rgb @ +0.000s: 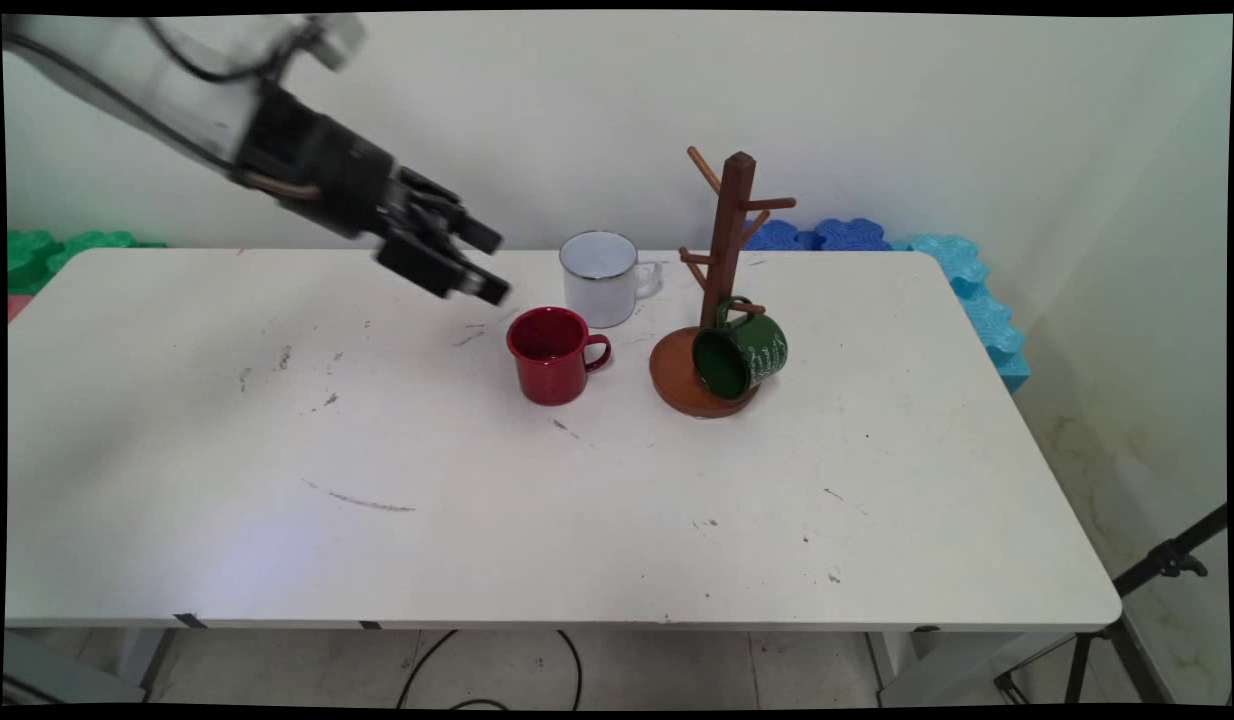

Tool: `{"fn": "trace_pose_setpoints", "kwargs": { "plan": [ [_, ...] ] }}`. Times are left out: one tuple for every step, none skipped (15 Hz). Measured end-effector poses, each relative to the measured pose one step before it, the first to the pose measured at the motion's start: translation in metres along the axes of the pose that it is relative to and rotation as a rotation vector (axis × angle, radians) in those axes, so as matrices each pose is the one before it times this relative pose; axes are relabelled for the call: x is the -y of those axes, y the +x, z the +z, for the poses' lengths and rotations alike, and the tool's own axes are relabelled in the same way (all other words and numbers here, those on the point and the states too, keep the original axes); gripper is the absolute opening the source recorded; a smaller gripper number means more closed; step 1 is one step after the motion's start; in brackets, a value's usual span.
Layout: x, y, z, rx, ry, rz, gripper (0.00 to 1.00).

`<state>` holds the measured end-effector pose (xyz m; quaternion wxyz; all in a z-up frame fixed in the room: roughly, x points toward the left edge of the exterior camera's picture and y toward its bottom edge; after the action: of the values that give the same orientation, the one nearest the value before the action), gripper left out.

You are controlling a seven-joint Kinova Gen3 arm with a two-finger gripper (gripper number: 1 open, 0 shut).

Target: Pick up the green mug from the rack

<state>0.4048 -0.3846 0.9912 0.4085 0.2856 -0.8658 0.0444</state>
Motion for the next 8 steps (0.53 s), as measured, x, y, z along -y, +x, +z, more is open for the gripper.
{"fn": "trace_pose_setpoints", "kwargs": {
  "plan": [
    [-0.00582,0.0057,0.01548,0.01731,0.00899,0.00031,1.0],
    [-0.00503,0.00477,0.01316,0.01097,0.00907,-0.00056,1.0],
    [-0.00566,0.00376,0.01392,0.00904,0.01056,-0.00119,1.0],
    [-0.00875,0.00315,0.01922,0.01248,0.01343,-0.00222,1.0],
    [-0.00614,0.00011,0.01475,0.01415,0.01528,-0.00463,1.0],
    [-0.0047,0.00019,0.00962,0.00723,0.00705,-0.00052,1.0],
    [-0.00657,-0.00082,0.01439,0.01274,0.01467,-0.00497,1.0],
    [-0.00793,-0.00049,0.01673,0.01096,0.01219,-0.00238,1.0]
  ]
}}
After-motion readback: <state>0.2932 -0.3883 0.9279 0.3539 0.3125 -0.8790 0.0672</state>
